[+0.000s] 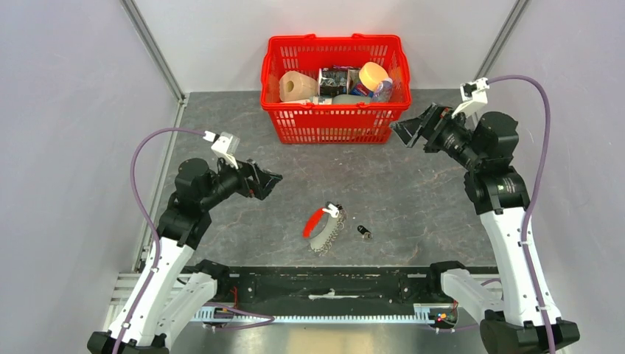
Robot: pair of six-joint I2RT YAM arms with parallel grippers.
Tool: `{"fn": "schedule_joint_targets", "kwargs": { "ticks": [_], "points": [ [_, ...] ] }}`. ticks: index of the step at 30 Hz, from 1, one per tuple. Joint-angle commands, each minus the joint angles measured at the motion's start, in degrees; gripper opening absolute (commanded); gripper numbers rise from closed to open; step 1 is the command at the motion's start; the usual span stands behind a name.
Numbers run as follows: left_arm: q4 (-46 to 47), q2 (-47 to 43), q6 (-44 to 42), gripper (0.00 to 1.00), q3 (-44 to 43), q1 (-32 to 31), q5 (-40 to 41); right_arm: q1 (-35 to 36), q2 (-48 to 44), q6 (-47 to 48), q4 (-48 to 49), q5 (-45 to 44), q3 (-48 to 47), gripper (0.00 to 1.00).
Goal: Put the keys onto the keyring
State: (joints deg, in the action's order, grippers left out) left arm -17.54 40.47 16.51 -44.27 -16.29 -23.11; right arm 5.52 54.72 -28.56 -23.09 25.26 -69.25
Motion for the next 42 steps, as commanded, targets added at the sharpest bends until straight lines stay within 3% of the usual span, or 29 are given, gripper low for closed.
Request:
{"fn": "schedule_joint_targets", "kwargs": {
  "ticks": [1,5,9,15,22,25,30,33,42],
  "points": [
    [3.58,0.01,1.79,0.97,-0.38,0.22,-6.77,0.03,2.46,-2.13,-2.12,-0.73,0.79,0.99],
    [3.65,-0.54,1.42,0.97,-0.33,-0.05,-7.25,-0.07,5.49,-4.04,-9.13,-1.6,-3.28,0.99],
    [2.73,-0.48,0.71,0.97,-1.82,-0.76,-7.05,-0.05,4.4,-4.78,-7.95,9.68,-2.95,0.99],
    [0.06,1.83,2.75,0.97,-8.37,-0.93,-13.66,0.14,-5.43,-0.57,-12.04,-2.34,-0.17,0.99],
    [-2.01,2.47,4.02,0.97,-10.55,-3.41,-15.07,0.62,-9.54,1.6,-19.44,1.03,-3.39,0.99],
    [-3.03,3.98,3.83,0.97,-10.28,-9.25,-10.33,0.76,-10.06,2.62,-21.64,1.71,-2.81,0.99],
    [-3.95,9.67,2.06,0.98,-9.25,-26.51,7.23,1.34,-10.94,2.18,-22.86,2.16,1.24,0.99],
    [-2.1,13.47,3.12,0.97,-7.44,-33.06,13.67,2.09,-10.77,1.44,-22.93,1.63,4.13,0.93],
    [4.57,17.34,5.89,0.97,-1.01,-37.35,19.84,13.42,-6.24,1.41,-22.79,-8.84,7.79,0.91]
  ]
}}
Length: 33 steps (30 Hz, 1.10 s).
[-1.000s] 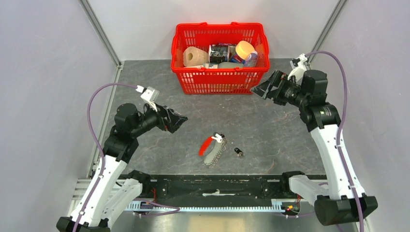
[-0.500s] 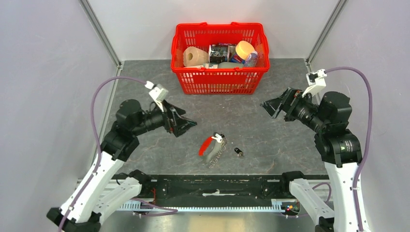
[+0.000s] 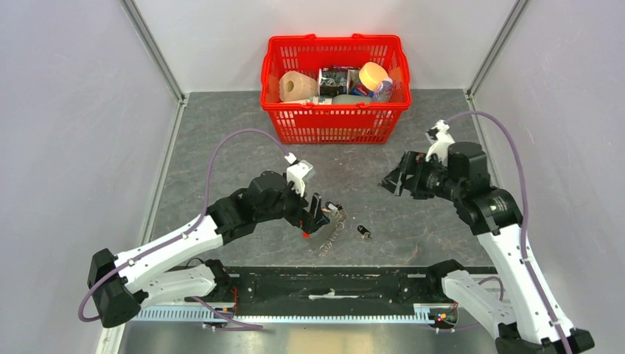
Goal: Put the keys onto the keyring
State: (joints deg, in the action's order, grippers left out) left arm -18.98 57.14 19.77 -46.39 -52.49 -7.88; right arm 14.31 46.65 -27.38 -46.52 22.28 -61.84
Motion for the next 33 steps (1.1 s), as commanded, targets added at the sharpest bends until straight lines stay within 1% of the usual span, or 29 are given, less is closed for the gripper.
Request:
{"fn": "schedule_joint_targets", "kwargs": {
  "ticks": [1,8,10,15,18,20,23,27,28,33],
  "points": [
    [6.75,0.94,2.96,0.97,1.64,-1.57,4.82,6.27,2.58,0.21,0.64,-7.41,0.39,0.91],
    [9.83,3.45,3.34,0.98,4.29,-4.62,7.68,13.32,4.73,0.1,0.93,-15.98,2.22,0.9],
    [11.06,4.19,3.12,0.98,4.85,-5.88,9.87,15.22,5.45,-0.01,0.5,-18.77,2.91,0.89],
    [11.99,6.86,0.36,0.98,4.54,-9.75,16.34,21.18,8.41,-1.37,-0.45,-25.83,4.3,0.87],
    [12.88,8.94,-0.89,0.98,4.38,-11.48,18.26,26.03,9.61,-3.12,-1.4,-31.13,4.99,0.85],
    [14.13,10.33,-1.93,0.98,4.7,-11.7,18.43,27.62,8.87,-4.17,-1.85,-33.26,5.69,0.85],
    [16.67,12.63,-3.58,0.97,5.25,-11.68,18.37,27.73,6.07,-5.61,-1.86,-33.68,7.51,0.84],
    [18.8,16.31,-6.55,0.95,5.13,-11.74,18.08,27.75,3.93,-6.27,-3.09,-31.86,8.32,0.83],
    [20.87,17.14,-7.4,0.94,5.08,-11.75,18.16,27.86,3.68,-6.2,-3.43,-31.48,8.45,0.83],
    [24.67,20.67,-9.76,0.85,4.68,-11.43,17.37,27.87,1.96,-6.2,-3.92,-30.88,9.29,0.76]
  ]
}}
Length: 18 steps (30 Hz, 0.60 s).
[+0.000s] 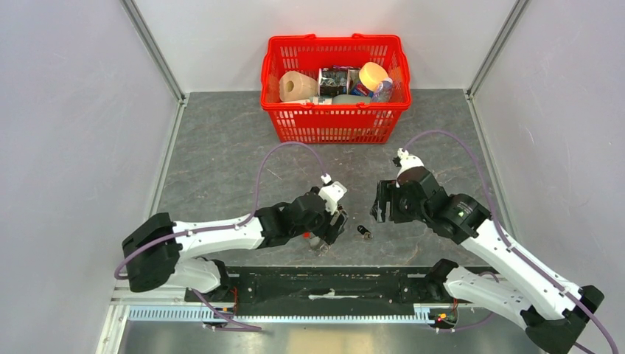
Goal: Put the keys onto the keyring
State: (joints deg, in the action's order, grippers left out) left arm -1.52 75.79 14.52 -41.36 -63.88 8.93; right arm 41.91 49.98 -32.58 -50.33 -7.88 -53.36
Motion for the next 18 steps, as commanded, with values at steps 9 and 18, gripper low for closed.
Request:
{"fn": "schedule_joint_targets", "kwargs": {
  "ticks": [9,18],
  "points": [
    [10.5,6.56,-0.77,0.35,0.66,3.78,-1.55,0.27,5.46,-1.83,9.35,1.57,6.26,0.51],
    [11.42,9.6,3.89,0.11,3.68,8.56,-0.76,0.11,17.74,-4.32,22.07,6.06,7.04,0.42]
  ]
}}
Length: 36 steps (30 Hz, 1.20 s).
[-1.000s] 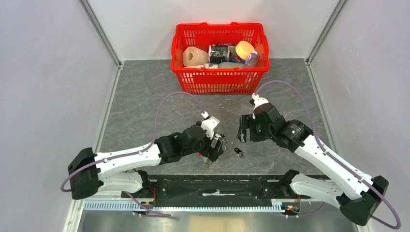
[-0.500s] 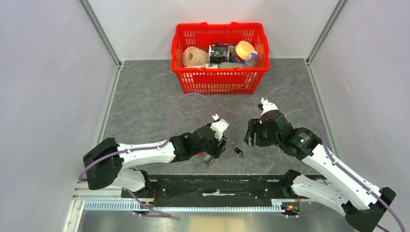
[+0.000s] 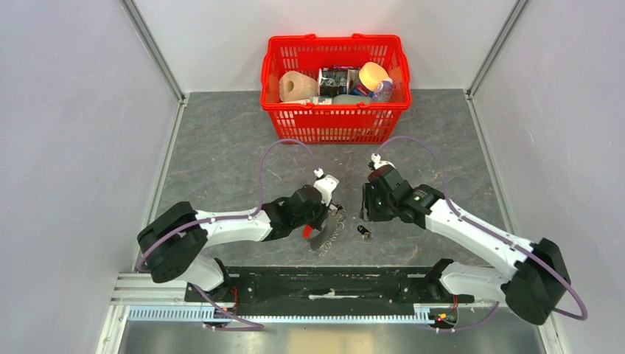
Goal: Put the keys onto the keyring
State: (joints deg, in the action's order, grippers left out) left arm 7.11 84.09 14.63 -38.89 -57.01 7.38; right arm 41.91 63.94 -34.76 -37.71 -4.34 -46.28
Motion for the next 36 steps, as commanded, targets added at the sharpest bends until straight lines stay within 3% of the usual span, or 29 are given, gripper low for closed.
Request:
{"fn": "schedule_joint_targets", "kwargs": {
  "ticks": [1,7,11,25,36],
  "points": [
    [2.6,1.66,4.49,0.09,1.47,2.25,0.88,0.17,5.3,-2.49,11.16,2.89,0.04,0.41],
    [2.51,3.2,6.92,0.03,2.49,3.83,0.83,0.18,13.18,-1.87,19.45,7.87,0.49,0.36],
    [2.55,4.34,7.67,0.02,3.19,3.93,0.07,0.18,14.87,-0.78,23.89,8.35,2.22,0.39],
    [2.9,5.08,8.22,0.02,4.68,4.58,0.19,0.18,19.86,-4.32,25.85,8.27,2.29,0.45],
    [3.14,2.8,8.13,0.02,6.29,4.67,-0.49,0.14,18.36,1.2,26.06,5.35,3.13,0.47]
  ]
}}
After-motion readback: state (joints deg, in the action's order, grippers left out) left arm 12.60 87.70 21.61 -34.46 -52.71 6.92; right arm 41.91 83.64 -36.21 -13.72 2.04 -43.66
